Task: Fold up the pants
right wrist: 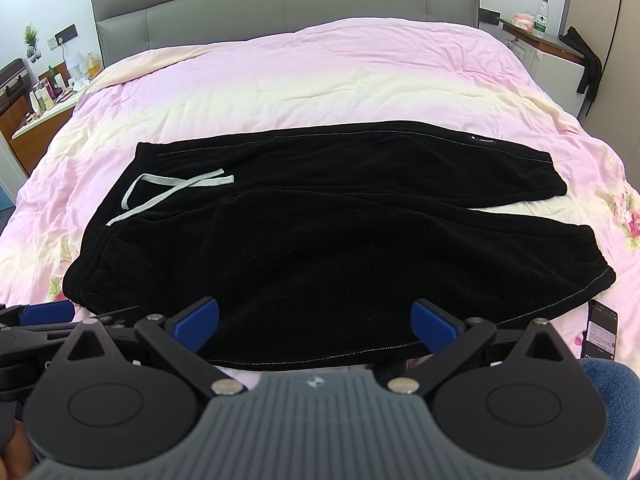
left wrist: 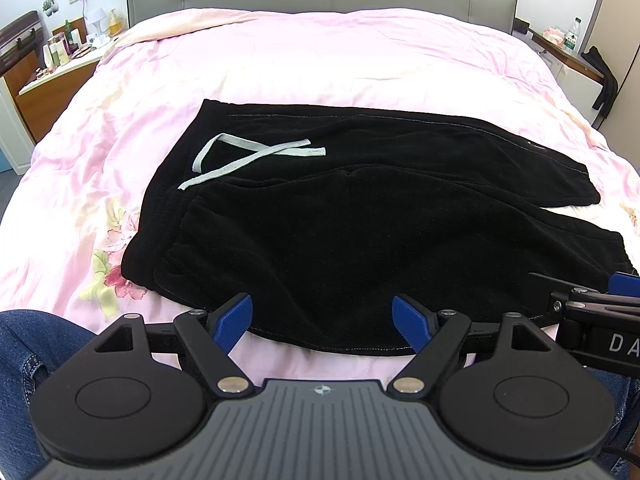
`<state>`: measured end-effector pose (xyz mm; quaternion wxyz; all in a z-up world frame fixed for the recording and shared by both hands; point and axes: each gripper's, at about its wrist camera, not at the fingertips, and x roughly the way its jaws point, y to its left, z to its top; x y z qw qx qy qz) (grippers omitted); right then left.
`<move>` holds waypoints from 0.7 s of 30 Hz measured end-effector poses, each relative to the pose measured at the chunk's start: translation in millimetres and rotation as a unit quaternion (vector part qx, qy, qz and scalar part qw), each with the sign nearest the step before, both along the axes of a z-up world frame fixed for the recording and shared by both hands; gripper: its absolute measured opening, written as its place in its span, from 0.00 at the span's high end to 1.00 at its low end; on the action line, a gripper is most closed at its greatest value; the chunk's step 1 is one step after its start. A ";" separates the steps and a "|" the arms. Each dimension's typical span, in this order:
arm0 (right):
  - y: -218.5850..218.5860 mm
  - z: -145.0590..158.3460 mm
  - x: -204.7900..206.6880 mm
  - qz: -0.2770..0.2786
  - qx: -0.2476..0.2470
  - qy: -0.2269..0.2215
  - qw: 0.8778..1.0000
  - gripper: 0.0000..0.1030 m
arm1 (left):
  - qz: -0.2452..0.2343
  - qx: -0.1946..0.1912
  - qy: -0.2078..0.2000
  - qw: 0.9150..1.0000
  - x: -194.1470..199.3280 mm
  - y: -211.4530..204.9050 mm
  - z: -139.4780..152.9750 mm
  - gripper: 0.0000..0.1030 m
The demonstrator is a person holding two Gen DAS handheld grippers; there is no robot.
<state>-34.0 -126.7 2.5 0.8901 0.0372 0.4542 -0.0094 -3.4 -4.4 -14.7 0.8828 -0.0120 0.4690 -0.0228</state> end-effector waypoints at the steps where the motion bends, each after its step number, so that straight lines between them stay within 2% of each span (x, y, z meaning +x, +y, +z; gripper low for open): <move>1: 0.0 0.0 -0.1 0.000 0.000 0.000 1.000 0.05 | 0.000 0.000 0.000 1.000 0.2 0.0 0.1 0.09; 21: -0.3 -0.5 0.0 0.000 0.000 0.000 1.000 0.05 | 0.001 -0.003 0.001 1.000 0.0 0.7 0.0 0.09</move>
